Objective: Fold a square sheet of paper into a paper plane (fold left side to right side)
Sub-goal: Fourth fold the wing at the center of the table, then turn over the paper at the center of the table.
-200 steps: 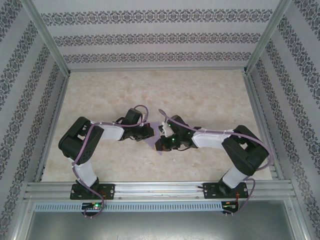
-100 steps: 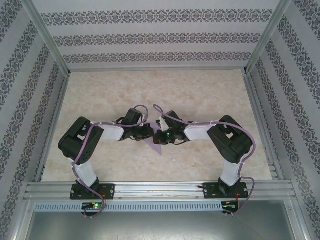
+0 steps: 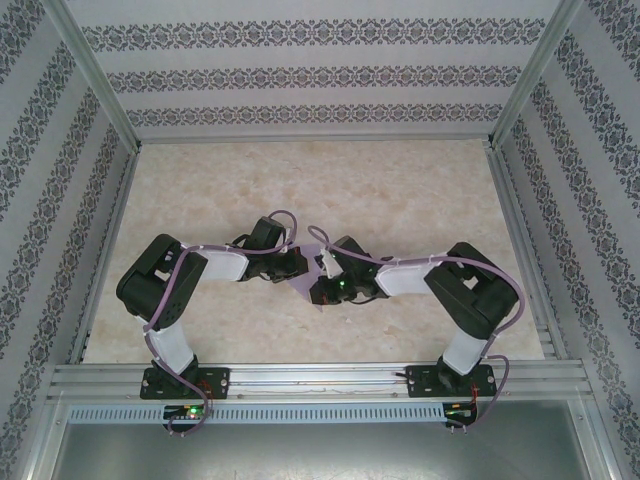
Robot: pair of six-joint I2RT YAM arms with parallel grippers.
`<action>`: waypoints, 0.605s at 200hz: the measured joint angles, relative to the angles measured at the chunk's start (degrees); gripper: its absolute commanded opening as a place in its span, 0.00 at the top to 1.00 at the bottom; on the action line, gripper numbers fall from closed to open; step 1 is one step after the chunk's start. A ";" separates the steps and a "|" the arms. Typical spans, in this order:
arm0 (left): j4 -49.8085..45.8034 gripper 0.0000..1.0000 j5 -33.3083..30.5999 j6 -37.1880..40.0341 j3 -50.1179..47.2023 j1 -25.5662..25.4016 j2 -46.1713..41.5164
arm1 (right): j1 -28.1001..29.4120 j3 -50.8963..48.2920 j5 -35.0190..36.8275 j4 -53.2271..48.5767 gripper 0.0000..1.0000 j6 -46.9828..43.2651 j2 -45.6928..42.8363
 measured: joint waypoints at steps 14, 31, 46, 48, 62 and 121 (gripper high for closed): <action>-0.48 1.00 -0.15 0.00 0.11 -0.02 -0.11 | 0.33 -1.64 -0.39 -0.90 1.00 0.13 -1.64; -1.11 0.98 -0.31 0.02 0.20 -0.04 -0.37 | 0.33 -3.39 -0.96 -2.23 1.00 0.13 -3.56; -1.90 0.95 -0.92 0.04 0.44 -0.04 -0.66 | 0.33 -4.70 -1.42 -3.85 1.00 0.13 -5.27; -2.05 0.95 -1.07 0.04 0.46 -0.04 -0.70 | 0.33 -4.87 -1.55 -4.15 1.00 0.11 -5.51; -3.10 0.91 -1.73 0.09 0.74 -0.04 -1.18 | -0.28 -5.81 -2.51 -6.03 0.96 0.04 -7.06; -7.63 0.71 -3.30 2.25 3.85 0.09 -9.42 | -9.46 -5.22 -5.31 -6.97 0.65 -3.58 -12.44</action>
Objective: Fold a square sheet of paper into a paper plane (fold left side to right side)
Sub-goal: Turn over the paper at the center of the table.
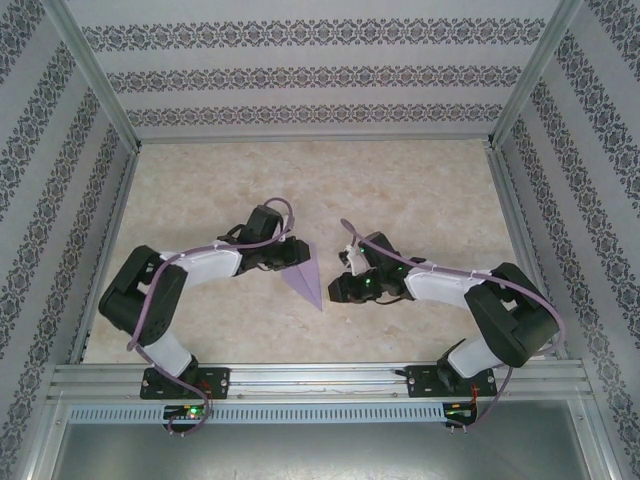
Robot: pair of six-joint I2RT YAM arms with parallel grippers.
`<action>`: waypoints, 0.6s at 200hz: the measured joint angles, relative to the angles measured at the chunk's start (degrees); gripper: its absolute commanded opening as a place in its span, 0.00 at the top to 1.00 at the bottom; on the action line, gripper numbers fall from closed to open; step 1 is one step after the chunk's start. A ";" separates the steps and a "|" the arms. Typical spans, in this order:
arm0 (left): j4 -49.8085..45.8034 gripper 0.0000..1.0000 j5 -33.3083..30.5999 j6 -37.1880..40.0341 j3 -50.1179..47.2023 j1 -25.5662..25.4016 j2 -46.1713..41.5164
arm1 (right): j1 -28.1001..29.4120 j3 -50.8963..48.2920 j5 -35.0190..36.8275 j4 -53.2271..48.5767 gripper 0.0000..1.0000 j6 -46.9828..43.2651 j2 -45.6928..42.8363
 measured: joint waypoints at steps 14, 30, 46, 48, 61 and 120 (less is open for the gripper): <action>-1.18 0.67 -1.70 1.07 0.26 0.09 -4.00 | -1.07 1.31 0.02 0.24 0.60 -1.18 0.66; -3.02 0.64 -4.09 2.45 0.07 0.48 -8.79 | -1.14 3.78 0.02 0.94 0.59 -2.58 2.62; -3.56 0.60 -6.43 3.43 -1.70 1.22 -13.77 | -1.11 6.60 -0.02 2.05 0.59 -4.00 5.68; -3.58 0.59 -6.82 3.45 -2.08 1.33 -14.45 | -1.11 6.97 0.02 2.25 0.59 -4.09 6.10; -3.82 0.55 -8.28 3.85 -4.57 2.01 -18.34 | -1.14 8.94 0.02 3.39 0.58 -4.72 8.94; -5.97 0.50 -10.71 3.87 -13.16 4.09 -27.47 | -1.14 12.35 -0.98 7.19 0.62 -5.77 17.44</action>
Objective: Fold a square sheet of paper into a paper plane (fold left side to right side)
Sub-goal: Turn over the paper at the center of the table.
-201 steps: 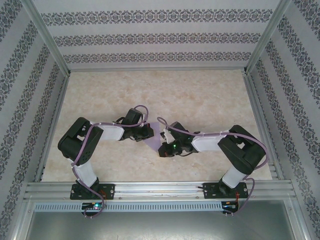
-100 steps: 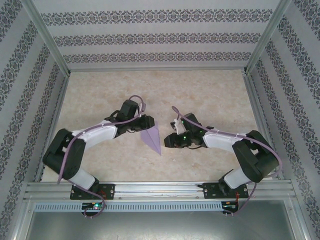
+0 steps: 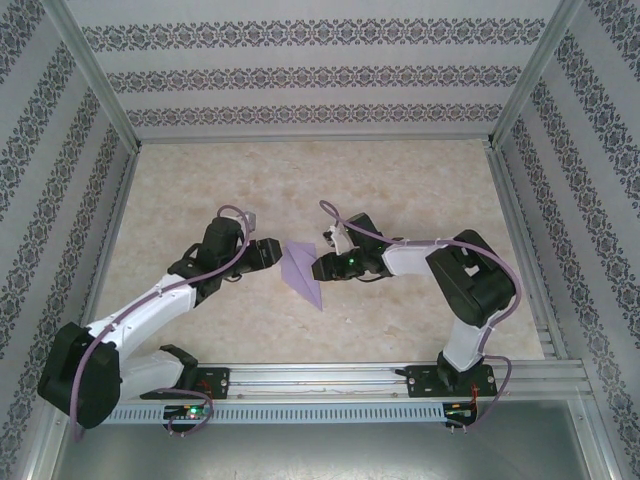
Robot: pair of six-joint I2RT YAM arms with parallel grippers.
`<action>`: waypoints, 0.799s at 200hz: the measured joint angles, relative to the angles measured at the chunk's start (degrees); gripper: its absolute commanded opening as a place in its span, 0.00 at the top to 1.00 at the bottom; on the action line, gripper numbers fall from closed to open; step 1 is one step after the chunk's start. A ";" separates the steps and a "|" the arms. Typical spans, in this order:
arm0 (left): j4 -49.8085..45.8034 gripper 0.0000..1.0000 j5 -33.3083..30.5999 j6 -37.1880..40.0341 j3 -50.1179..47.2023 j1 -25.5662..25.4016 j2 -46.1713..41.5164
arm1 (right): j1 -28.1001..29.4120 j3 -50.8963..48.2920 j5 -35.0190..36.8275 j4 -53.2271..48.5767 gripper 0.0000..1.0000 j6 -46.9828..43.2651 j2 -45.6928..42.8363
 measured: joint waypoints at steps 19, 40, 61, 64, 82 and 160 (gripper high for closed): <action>-0.22 0.49 -0.11 0.00 -0.68 0.37 -0.74 | -0.26 0.17 -0.94 1.18 0.65 0.04 0.66; -0.22 0.49 -0.07 -0.02 -1.01 0.74 -0.90 | -0.26 0.17 -1.79 2.73 0.70 0.31 1.36; -0.20 0.48 0.17 -0.04 -1.09 1.07 -0.90 | -0.26 0.17 -2.51 3.52 0.75 0.48 2.10; -0.20 0.48 0.33 -0.07 -1.09 1.14 -0.90 | -0.26 0.17 -2.56 3.58 0.76 0.44 2.16; -0.13 0.47 0.87 -0.28 -1.29 1.55 -0.92 | -0.28 0.17 -3.19 4.04 0.86 0.85 2.58; 7.85 0.41 8.98 -3.89 -5.51 4.61 -6.29 | -3.13 -3.48 -5.88 5.14 1.00 1.51 -10.14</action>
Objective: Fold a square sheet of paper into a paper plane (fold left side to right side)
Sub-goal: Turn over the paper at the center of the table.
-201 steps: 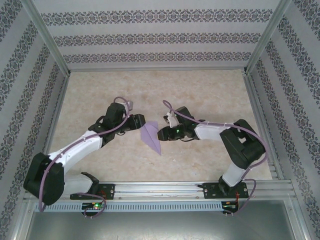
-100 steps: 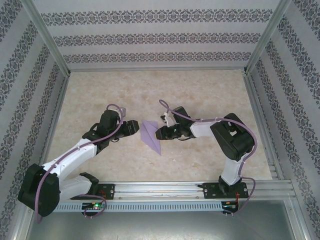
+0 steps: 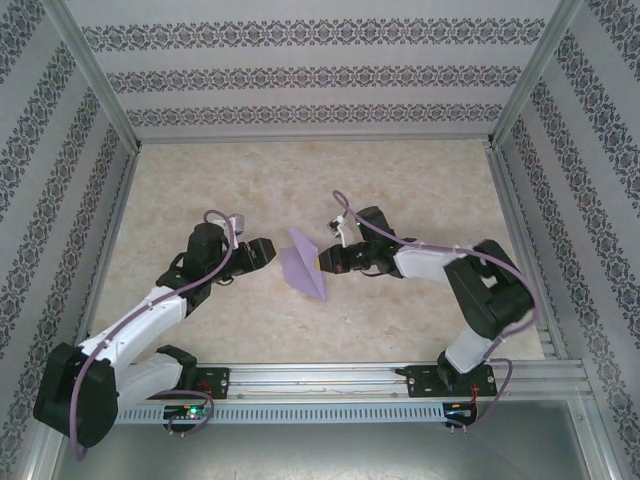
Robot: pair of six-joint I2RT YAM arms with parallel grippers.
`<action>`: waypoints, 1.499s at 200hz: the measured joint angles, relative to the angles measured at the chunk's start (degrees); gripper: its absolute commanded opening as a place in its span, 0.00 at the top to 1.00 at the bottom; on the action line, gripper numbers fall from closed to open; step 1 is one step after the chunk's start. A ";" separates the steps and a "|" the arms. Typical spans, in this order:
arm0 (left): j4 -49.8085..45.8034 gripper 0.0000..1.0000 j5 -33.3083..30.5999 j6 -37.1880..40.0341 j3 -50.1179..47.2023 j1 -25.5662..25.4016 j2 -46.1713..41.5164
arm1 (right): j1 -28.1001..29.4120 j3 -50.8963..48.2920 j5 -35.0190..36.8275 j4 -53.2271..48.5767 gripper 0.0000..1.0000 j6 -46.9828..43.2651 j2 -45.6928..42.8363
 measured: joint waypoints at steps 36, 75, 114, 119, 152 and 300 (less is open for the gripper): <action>7.93 0.41 6.86 -1.95 -0.17 0.02 -4.70 | -3.23 -2.60 -4.09 3.82 1.00 0.92 -12.96; 17.59 0.41 13.92 -5.90 0.11 -0.04 -4.87 | -4.35 -3.41 -9.25 8.57 1.00 4.63 -21.44; 23.43 0.41 17.40 -7.63 1.86 -1.75 -2.34 | -3.96 -3.41 -11.78 11.74 1.00 7.87 -23.39; 23.74 0.41 17.64 -7.69 2.19 -2.14 -1.95 | -3.82 -3.41 -11.82 11.78 1.00 8.04 -23.39; 24.90 0.41 18.67 -7.76 3.87 -4.31 0.83 | -1.97 -3.41 -12.24 12.20 1.00 9.35 -23.39; 24.85 0.98 15.41 -4.92 5.42 -7.32 4.90 | -0.09 -3.30 -11.13 14.43 0.92 11.52 -20.87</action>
